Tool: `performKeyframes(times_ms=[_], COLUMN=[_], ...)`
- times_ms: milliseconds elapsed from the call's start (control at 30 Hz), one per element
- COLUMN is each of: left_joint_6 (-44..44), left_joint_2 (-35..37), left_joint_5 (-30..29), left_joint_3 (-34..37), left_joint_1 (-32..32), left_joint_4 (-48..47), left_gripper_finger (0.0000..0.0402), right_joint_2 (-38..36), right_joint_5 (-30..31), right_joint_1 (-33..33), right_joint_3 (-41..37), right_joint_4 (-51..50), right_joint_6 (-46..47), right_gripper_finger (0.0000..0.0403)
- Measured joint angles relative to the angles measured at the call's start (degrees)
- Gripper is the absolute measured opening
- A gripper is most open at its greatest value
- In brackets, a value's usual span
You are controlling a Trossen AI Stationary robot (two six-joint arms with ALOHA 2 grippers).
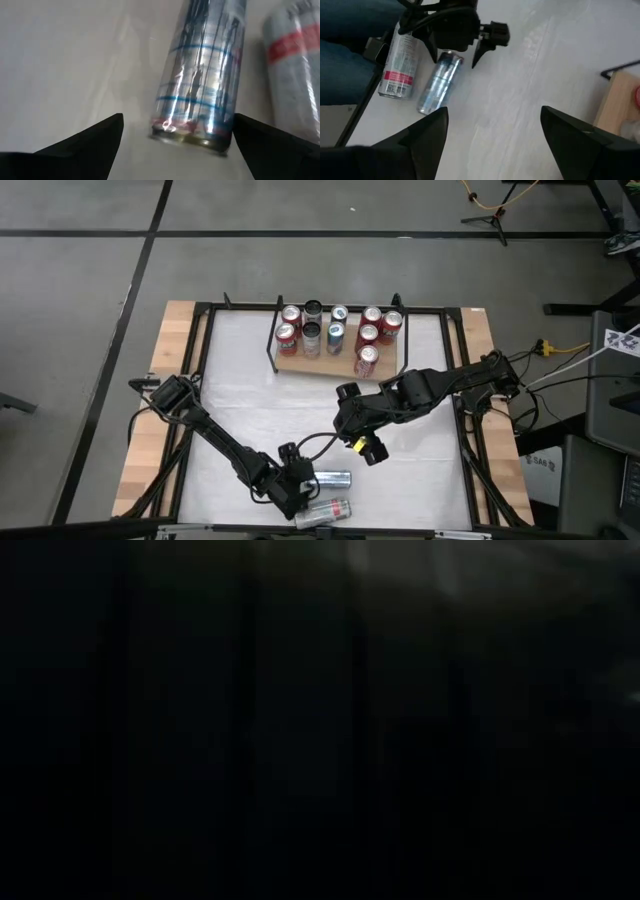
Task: Place canned beverage on shelf
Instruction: Put the blue soda can on the shelf aligned with the blue soda cans
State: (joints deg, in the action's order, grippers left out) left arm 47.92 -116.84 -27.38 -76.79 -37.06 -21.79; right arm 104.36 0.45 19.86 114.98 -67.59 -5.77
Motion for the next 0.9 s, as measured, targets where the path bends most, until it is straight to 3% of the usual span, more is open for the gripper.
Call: performKeyframes(times_ms=[367,600,900], left_joint_6=[0.0,-0.5,-2.45], left_joint_2=[0.03,0.08,0.09], left_joint_5=[-0.25,0.61,0.72], left_joint_3=[0.0,0.0,0.0], left_joint_1=[4.39,6.1,7.33], left_joint_4=[-1.36,-1.85,-1.62], left_gripper_finger=[0.0363,0.0363,0.0364], right_joint_2=[0.0,0.02,0.04], right_joint_5=[0.61,6.13,9.58], right_joint_1=[3.9,8.99,8.7], right_joint_3=[-0.96,-9.41,-21.14], right_joint_4=[-8.08,-5.38,0.22], right_joint_6=[7.09,7.63,10.03], right_gripper_finger=[0.0308,0.0308,0.0308])
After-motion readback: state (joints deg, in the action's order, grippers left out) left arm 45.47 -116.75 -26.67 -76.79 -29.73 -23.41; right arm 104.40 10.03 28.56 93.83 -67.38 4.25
